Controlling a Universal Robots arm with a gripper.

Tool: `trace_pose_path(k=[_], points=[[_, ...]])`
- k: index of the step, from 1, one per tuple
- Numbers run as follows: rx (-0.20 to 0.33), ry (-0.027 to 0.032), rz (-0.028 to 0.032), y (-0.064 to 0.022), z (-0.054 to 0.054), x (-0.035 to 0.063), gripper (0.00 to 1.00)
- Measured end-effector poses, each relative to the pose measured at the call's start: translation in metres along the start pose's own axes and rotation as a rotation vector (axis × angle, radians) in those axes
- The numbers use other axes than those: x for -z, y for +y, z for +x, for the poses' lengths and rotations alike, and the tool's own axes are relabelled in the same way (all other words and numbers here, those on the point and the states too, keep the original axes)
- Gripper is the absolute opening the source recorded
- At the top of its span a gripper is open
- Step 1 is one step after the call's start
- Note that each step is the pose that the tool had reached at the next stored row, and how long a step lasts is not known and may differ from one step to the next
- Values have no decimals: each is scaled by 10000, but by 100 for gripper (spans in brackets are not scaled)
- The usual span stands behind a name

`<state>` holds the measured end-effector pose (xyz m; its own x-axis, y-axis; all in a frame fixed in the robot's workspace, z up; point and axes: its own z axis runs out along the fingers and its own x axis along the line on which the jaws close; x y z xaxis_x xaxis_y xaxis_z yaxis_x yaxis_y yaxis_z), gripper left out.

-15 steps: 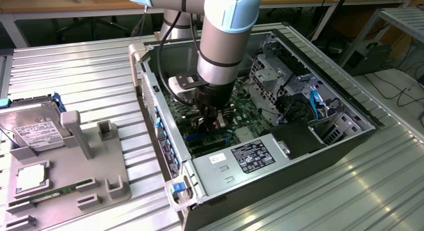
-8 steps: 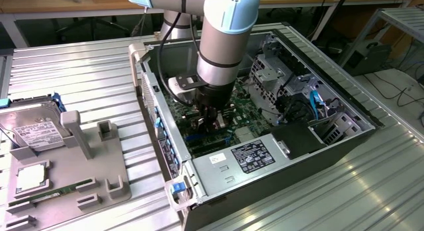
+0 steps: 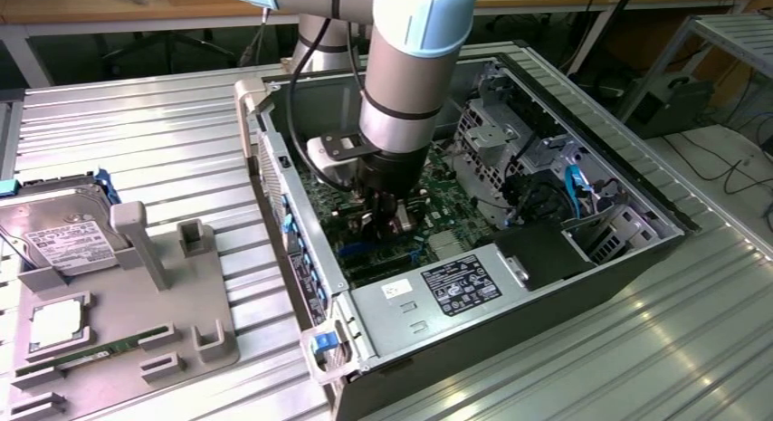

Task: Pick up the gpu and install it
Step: 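Insert the gpu into the slot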

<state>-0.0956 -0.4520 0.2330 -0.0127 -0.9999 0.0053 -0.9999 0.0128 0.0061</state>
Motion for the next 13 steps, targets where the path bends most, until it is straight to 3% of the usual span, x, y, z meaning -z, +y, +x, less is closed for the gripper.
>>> trace_pose_path(k=[13], points=[[0,0,0,-1,25,2,29]])
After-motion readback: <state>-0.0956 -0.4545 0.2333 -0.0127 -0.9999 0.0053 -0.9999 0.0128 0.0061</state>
